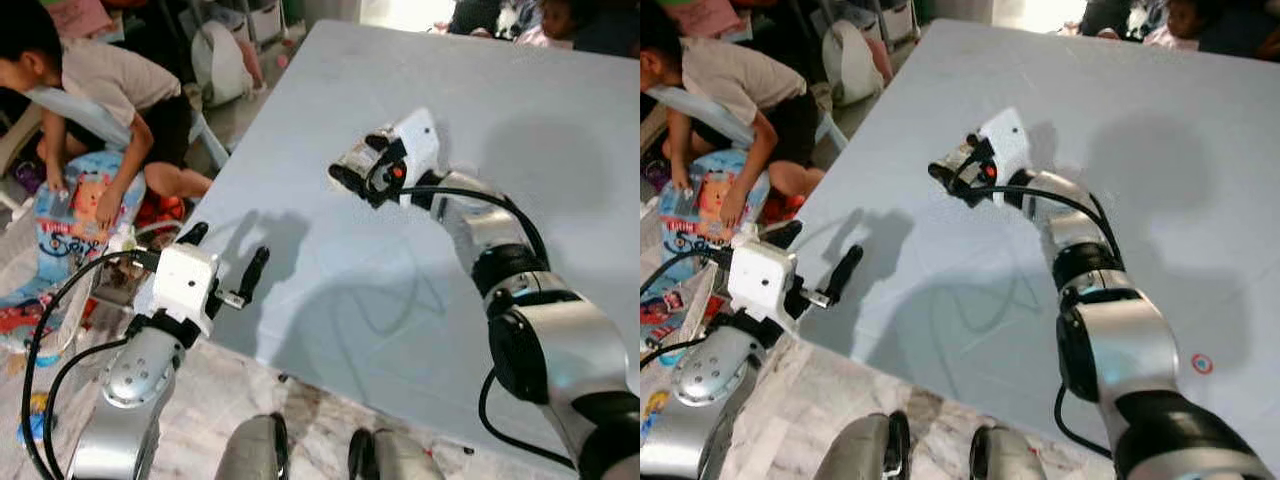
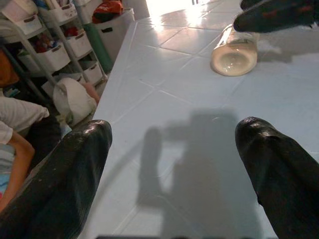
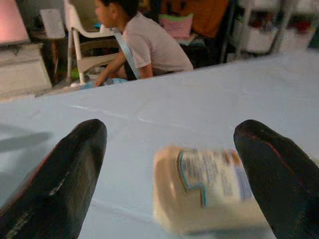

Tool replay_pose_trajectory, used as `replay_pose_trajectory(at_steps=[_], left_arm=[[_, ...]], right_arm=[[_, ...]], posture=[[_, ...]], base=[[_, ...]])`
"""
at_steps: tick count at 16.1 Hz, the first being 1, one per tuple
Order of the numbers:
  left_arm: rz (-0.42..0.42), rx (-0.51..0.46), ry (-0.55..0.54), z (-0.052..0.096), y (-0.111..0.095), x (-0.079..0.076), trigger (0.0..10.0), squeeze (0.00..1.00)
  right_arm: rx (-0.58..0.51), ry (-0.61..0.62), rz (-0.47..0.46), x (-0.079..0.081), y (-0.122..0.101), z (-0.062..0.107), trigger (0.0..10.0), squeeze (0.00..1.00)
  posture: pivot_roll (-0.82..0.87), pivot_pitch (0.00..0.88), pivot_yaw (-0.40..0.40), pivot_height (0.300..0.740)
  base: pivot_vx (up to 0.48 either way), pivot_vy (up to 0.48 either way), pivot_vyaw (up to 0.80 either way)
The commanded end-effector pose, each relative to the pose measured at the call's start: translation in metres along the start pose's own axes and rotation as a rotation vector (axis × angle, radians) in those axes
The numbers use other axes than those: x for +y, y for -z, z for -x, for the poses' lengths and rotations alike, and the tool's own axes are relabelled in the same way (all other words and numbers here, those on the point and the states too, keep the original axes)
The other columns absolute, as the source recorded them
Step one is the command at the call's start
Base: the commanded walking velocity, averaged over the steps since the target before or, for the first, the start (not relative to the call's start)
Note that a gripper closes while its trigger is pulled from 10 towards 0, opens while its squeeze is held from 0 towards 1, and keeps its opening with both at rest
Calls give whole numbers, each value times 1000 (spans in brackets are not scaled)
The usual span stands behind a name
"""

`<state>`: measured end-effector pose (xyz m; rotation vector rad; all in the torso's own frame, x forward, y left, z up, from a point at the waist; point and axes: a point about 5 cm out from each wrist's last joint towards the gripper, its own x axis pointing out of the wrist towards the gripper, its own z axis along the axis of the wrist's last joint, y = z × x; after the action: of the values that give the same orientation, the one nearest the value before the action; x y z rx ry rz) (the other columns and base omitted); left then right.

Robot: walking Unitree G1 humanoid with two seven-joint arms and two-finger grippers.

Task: Restocking fridge

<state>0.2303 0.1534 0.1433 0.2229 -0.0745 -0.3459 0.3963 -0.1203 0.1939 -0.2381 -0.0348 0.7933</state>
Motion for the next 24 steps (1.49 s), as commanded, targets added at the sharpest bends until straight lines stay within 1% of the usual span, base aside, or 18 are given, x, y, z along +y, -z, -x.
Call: replay_pose_trajectory(at_steps=[1,2,3,5,6,7,9,12,14,16,18,19,21,22,24], left_arm=[[-15,10,0,4,-1,1,10000,0],[-16,13,0,5,-1,1,10000,0],[-16,15,0,5,-1,0,10000,0],[-17,20,2,6,-2,-1,10000,0],[-22,23,8,7,-2,0,10000,0],[-26,23,11,8,-2,0,10000,0],[-38,23,14,8,-3,2,10000,0],[-60,29,22,11,-5,3,10000,0],[-63,36,28,13,-4,4,10000,0],[-66,36,47,11,-4,1,10000,0],[-68,34,65,10,-4,-2,10000,0],[-68,34,69,10,-4,-3,10000,0],[-67,36,72,9,-2,-3,10000,0],[-66,34,73,8,-2,-4,10000,0],[-66,33,74,5,-1,-4,10000,0]], right_arm=[[-8,-6,107,-2,-13,-4,10000,0],[5,39,179,-8,-17,-2,10000,0],[18,88,204,-15,-18,2,10000,0],[42,129,149,-24,-12,10,10000,0],[53,127,91,-24,-6,12,10000,0],[58,119,71,-22,-3,11,10000,0],[72,85,35,-12,5,6,10000,0],[68,-17,-48,10,13,-6,10000,0],[63,-68,-91,21,19,-10,10000,0],[52,-81,-172,27,27,-9,10000,0],[71,-65,-192,31,39,-5,10000,0],[52,-59,-224,33,42,-4,10000,0],[-30,-72,-316,38,40,-5,10000,0],[-54,-76,-322,41,39,-6,10000,0],[-126,-115,-368,55,34,-11,10000,0]], posture=[[178,197,52,740],[180,203,49,740],[183,205,47,740],[194,209,44,740],[203,210,47,740],[211,210,48,740],[232,207,50,740],[255,203,54,740],[251,203,56,740],[242,203,57,740],[229,204,56,740],[227,204,56,740],[208,205,53,740],[205,205,53,740],[190,203,48,740]], base=[[0,0,0],[0,0,0],[0,0,0],[0,0,0],[0,0,0],[0,0,0],[0,0,0],[0,0,0],[0,0,0],[0,0,0],[0,0,0],[0,0,0],[0,0,0],[0,0,0],[0,0,0]])
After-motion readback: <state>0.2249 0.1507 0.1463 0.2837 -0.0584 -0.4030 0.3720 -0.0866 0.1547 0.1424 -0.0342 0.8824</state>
